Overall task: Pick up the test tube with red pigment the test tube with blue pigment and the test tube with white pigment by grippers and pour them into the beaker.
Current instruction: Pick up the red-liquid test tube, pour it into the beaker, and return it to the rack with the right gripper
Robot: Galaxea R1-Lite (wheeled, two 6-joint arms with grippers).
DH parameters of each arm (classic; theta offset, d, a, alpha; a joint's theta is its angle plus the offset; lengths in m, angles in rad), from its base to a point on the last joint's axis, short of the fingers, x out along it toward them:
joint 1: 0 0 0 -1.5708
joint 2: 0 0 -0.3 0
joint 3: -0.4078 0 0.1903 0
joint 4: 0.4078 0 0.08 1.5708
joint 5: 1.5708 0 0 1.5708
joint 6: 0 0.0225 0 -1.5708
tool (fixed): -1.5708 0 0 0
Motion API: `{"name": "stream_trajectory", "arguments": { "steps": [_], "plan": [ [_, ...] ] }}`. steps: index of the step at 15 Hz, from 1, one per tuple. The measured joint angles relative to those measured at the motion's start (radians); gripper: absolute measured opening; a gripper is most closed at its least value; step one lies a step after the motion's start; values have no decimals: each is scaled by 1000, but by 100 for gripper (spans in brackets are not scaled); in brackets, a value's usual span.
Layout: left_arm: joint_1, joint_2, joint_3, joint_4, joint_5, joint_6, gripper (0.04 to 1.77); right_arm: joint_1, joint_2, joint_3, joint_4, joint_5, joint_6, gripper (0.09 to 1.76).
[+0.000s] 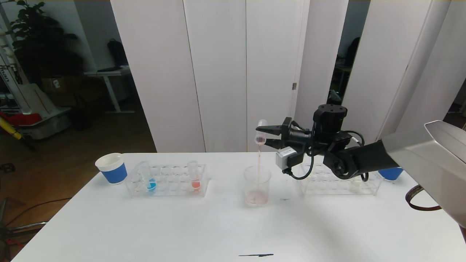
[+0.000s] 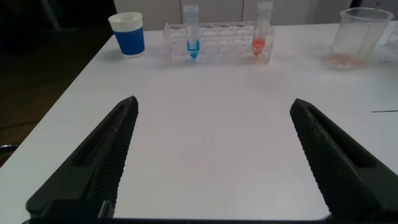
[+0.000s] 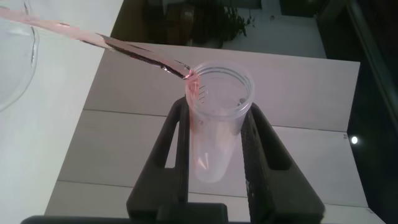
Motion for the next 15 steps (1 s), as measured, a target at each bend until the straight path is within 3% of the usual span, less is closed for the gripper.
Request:
{"name": "stream_trajectory", "arguments": {
  "steps": [15],
  "plan": [
    [0,0,0,0,0,0,175,-10,-7,-9,-4,36,-196,58]
  ]
}}
